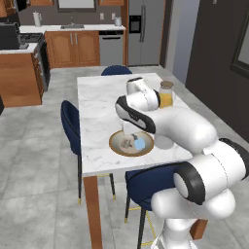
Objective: There are two ice cubes in the ice bowl. Place both ice cubes in the glass cup.
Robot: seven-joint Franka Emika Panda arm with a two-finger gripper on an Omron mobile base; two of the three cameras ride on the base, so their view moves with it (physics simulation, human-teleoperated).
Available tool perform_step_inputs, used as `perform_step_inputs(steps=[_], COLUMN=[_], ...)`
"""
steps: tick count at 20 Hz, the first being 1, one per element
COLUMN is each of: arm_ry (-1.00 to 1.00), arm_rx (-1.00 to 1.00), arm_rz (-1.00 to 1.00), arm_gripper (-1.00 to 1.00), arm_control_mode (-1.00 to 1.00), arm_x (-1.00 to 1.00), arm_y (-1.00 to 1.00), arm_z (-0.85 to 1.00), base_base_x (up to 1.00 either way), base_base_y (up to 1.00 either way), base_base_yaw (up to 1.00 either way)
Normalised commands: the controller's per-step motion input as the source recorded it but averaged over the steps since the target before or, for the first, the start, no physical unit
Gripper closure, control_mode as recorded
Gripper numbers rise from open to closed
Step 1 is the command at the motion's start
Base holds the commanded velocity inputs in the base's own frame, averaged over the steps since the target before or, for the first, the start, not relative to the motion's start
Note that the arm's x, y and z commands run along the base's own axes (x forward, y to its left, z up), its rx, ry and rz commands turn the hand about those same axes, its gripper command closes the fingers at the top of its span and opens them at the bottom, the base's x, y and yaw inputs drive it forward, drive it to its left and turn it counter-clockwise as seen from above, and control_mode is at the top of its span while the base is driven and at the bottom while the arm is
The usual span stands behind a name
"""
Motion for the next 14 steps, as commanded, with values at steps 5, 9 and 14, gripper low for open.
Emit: perform_step_inputs(steps=[5,9,14], arm_ry=[0.00,0.00,0.00], arm_rx=[0.00,0.00,-0.01], arm_rz=[0.00,0.01,0.03], arm_gripper=[-1.00,-1.00,-1.00], arm_control_mode=[-1.00,-1.00,-1.00], arm_x=[0.00,0.12,0.30], arm_y=[-0.10,-0.04,0.00], arm_z=[-0.31,-0.19,-0.17], base_base_x=[0.00,0.00,0.00], base_base_y=[0.00,0.00,0.00], base_base_yaw=[0.00,0.00,0.00])
